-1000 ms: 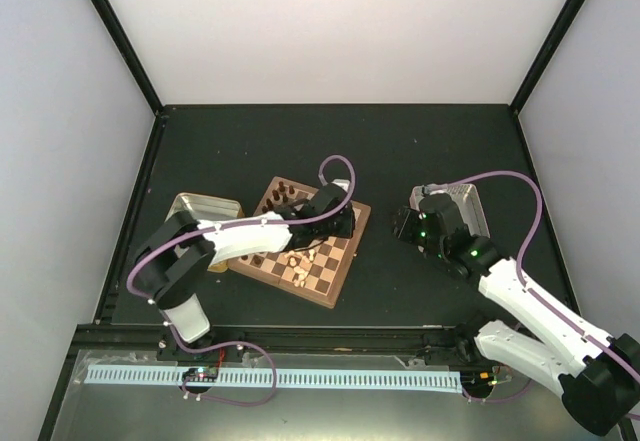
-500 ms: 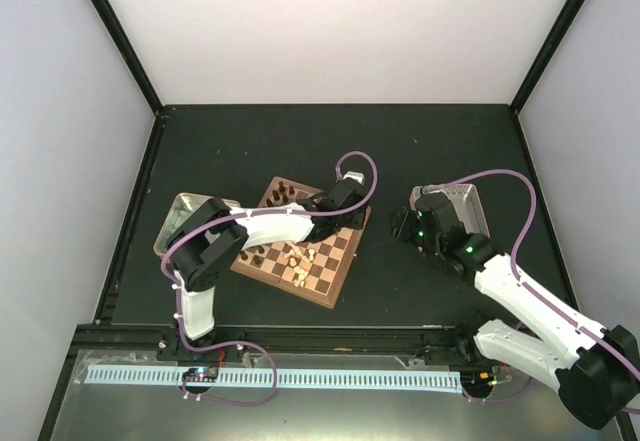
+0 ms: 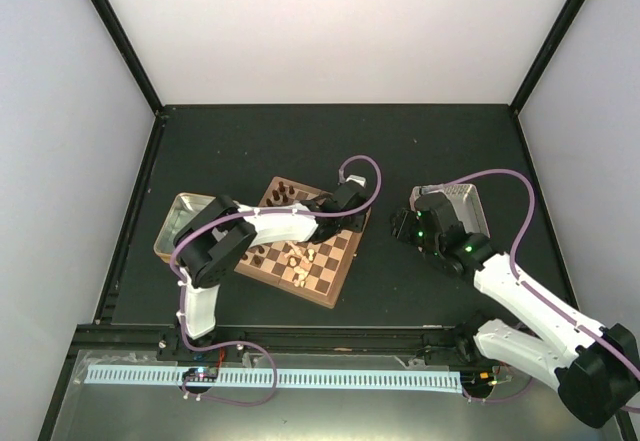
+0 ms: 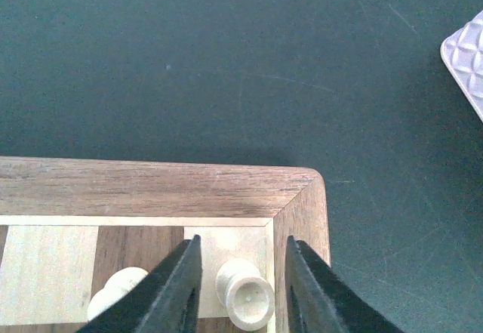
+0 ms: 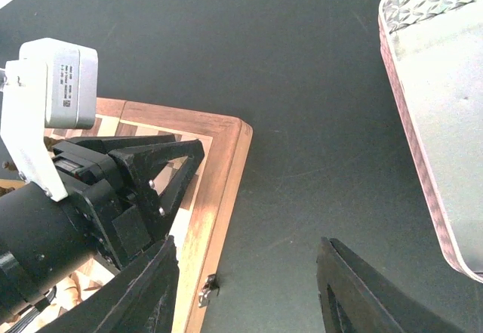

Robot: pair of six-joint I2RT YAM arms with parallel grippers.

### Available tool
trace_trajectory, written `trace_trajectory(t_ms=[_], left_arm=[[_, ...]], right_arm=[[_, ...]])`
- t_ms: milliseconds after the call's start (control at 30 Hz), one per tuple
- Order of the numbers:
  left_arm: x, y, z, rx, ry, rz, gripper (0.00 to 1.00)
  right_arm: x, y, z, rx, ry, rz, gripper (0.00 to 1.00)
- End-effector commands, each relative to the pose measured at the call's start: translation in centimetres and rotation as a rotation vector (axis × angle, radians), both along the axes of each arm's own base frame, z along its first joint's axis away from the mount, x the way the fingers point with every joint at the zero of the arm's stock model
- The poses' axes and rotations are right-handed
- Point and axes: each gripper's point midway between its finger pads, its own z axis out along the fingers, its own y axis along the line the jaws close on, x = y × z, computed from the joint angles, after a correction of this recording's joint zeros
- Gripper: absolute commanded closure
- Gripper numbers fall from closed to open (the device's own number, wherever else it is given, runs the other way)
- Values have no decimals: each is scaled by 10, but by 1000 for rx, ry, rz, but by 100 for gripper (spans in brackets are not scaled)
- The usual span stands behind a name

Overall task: Set up the chess pieces on the board
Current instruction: Place the chess piece on the chessboard.

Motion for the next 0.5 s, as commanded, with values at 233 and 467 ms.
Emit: trace_trajectory(t_ms=[233, 467], left_arm=[[-13, -5, 72, -122, -46, -52, 55], [-34, 27, 113, -216, -77, -26, 55]], right_arm=[[1, 11, 1, 17, 20, 50, 49], [9, 26, -4, 11, 59, 98, 50]])
